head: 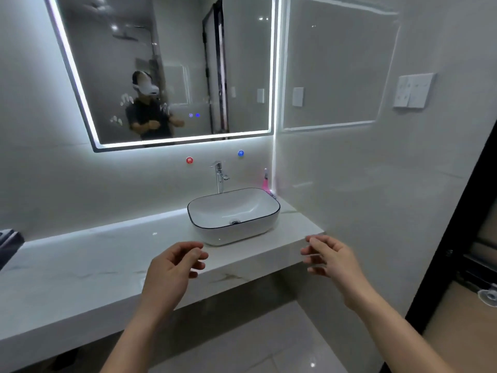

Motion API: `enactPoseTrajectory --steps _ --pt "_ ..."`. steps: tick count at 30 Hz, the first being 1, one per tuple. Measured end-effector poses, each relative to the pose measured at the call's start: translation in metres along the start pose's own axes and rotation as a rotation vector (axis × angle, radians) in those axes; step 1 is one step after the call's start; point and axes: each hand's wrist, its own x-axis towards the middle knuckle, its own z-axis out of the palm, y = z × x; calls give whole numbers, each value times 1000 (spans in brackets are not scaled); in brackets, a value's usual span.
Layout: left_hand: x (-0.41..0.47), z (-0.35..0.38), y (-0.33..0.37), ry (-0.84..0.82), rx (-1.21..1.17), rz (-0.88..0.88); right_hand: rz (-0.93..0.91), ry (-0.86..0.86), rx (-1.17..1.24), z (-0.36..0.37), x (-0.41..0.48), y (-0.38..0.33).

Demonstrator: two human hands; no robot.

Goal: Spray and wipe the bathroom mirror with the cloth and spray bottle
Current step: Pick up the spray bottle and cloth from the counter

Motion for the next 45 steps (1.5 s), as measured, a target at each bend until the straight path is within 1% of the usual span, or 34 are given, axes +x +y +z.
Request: enactPoseTrajectory --steps 9,15,21,25,30,36,39,45 --pt "112 31 -5 102 51 32 -44 -161 8 41 151 4" --pt "197 74 -14 134 88 22 -28 -198 8 45 252 3" --pt "260 129 -37 52 103 -51 18 -183 3 28 314 19" --pt "308 165 -47 5 100 -54 28 -124 -61 9 356 31" --pt "369 207 -66 -67 86 -66 47 -58 -74 -3 415 39" --pt "457 244 -87 -122 37 -40 10 -3 -82 6 498 35" --pt "509 261 -99 -151 11 -55 22 20 -106 16 546 32" --pt "597 290 -127 -215 68 -109 42 31 -139 34 627 42"
